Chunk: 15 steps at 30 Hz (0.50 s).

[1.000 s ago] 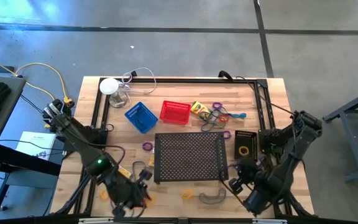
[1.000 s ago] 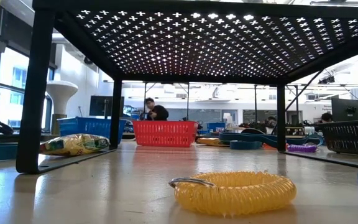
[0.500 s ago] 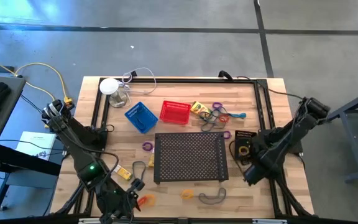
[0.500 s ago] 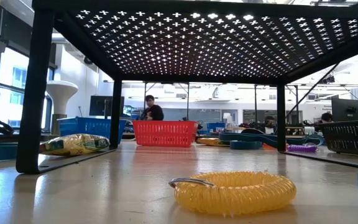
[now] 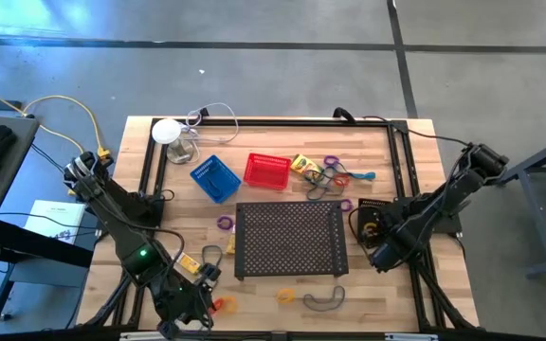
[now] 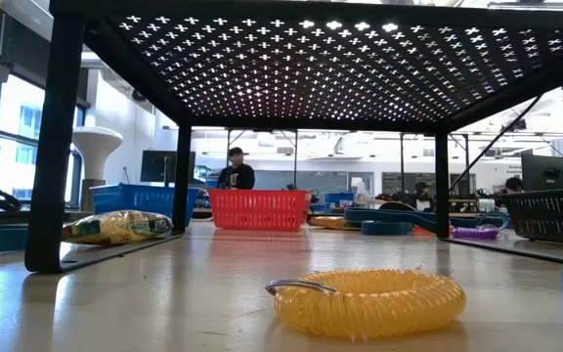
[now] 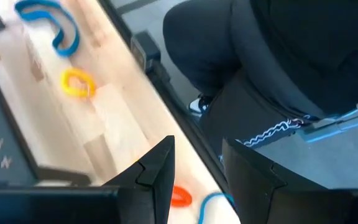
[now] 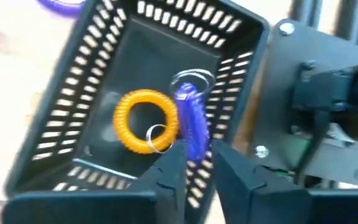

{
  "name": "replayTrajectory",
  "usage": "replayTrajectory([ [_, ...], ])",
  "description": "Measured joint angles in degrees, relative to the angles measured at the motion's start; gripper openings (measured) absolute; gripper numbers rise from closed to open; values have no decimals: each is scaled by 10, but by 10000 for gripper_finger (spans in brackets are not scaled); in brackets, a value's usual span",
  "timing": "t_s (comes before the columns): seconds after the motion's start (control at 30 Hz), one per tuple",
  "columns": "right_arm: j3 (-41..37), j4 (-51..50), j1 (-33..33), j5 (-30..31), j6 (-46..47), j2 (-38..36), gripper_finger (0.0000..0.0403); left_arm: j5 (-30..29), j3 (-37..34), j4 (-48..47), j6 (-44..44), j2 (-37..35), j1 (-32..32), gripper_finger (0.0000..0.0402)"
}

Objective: Pick & Place Office Desk Supplies
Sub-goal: Put the purple spring keychain into the black bin, then adjust the shelf

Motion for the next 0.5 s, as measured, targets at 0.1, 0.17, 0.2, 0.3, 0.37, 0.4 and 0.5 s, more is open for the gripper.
replayTrajectory([
  [0.1, 0, 27, 0, 22, -43, 0, 110, 0, 0, -19, -1, 0, 5, 129],
  [0.17, 0, 38, 0, 38, -53, 0, 136, -2, 0, -28, -2, 0, 10, 129],
  [0.2, 0, 37, 0, 50, -54, 0, 150, -8, 0, -32, -2, 0, 12, 129],
  [0.3, 0, 43, 0, 83, -78, 0, 187, -41, 0, -55, -6, 0, 14, 129],
  [0.37, 0, 59, 0, 95, -114, 0, 206, -64, 1, -100, -39, 0, 15, 129],
  [0.4, 0, 72, 0, 104, -134, 0, 212, -71, 1, -131, -67, 0, 15, 129],
  [0.5, 0, 137, 5, 153, -197, 0, 224, -98, 1, -215, -138, 0, 15, 129],
])
